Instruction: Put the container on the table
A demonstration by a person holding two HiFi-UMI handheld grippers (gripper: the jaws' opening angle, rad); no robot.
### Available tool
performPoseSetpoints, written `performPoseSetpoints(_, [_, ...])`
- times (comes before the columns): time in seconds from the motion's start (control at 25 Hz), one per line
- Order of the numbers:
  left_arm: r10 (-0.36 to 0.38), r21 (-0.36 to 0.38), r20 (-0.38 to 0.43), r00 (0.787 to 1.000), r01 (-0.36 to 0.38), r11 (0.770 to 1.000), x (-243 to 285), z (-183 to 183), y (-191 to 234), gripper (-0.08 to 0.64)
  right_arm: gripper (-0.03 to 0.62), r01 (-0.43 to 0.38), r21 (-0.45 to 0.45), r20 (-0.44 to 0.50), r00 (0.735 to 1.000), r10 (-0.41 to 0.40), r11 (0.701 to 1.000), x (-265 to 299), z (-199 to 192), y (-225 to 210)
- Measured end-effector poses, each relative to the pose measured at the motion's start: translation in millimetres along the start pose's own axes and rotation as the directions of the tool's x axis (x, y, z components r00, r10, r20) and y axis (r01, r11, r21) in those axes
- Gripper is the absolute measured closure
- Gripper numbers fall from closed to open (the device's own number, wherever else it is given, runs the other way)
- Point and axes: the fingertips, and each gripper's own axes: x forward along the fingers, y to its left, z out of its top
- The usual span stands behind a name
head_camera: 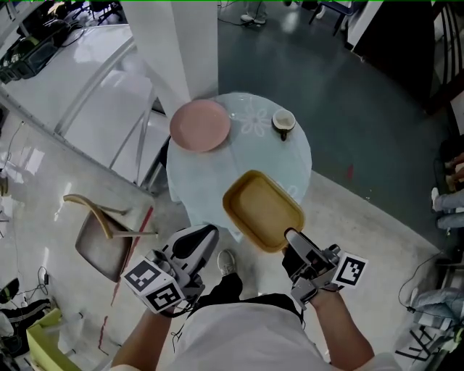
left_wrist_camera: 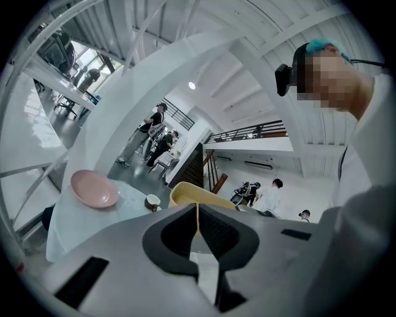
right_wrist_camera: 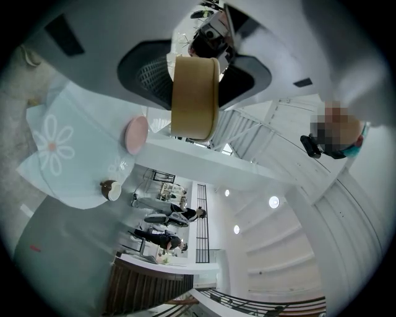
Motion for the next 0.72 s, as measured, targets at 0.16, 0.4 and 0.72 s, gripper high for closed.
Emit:
performPoseSetpoints(0.16, [-0.007, 0.006, -0.007, 1.0, 0.007, 1.0, 1.8, 7.6, 11.3, 0.532, 0.354, 0.005, -0.003, 0.003, 1.0, -0.005, 1.0, 15.4, 3.5, -1.4])
performPoseSetpoints(0.4, [-0.023, 0.01, 0.006, 1.0, 0.023, 1.0, 4.3, 22.1, 16.4, 0.535, 0.354, 0.008, -0.027, 0.008, 1.0, -0.007, 1.0, 27.9, 14.9, 6.0])
performPoseSetpoints(0.72, [-0.016, 0.007, 0.009, 1.0, 0.016, 1.0, 19.1, 30.3, 27.2, 0.538, 0.354, 0.031, -0.017, 0.022, 0.999, -0.03, 0.999, 31.9, 39.5, -8.4])
